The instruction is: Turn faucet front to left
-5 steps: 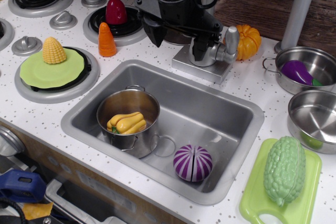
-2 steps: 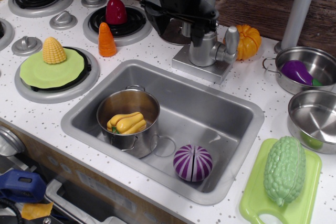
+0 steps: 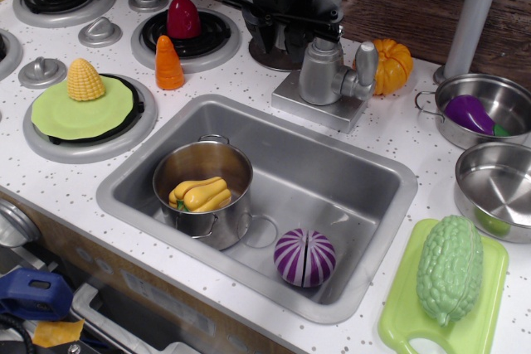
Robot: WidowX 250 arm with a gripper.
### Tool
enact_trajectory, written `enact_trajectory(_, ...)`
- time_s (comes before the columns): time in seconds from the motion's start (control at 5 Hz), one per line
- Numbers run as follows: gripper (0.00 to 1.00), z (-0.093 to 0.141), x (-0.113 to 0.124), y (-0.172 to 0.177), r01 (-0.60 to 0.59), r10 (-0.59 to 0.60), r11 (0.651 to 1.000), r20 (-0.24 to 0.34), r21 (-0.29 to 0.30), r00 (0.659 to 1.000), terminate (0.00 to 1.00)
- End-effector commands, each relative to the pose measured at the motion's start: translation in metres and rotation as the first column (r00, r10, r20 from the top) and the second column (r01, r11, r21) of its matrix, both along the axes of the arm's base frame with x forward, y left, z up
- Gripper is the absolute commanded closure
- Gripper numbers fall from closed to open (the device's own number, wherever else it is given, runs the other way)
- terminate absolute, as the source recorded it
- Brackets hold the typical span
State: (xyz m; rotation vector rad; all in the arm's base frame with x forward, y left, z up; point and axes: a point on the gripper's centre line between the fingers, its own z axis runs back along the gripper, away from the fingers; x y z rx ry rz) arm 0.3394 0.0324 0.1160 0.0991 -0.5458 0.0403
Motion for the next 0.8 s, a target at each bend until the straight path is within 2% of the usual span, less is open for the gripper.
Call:
enact_trajectory(0.0, 1.0, 0.015, 0.003, 0.042, 0.081, -0.082, 0.996, 0.048, 0.032, 0.995, 0.0)
enact_trajectory(0.2, 1.0, 0.015, 0.007, 0.066, 0.126, -0.13, 0.99, 0.048, 0.068, 0.99, 0.0)
enact_trajectory(0.6, 1.0, 0.0, 0.029, 0.101, 0.184, -0.194, 0.978, 0.106, 0.103, 0.975, 0.0)
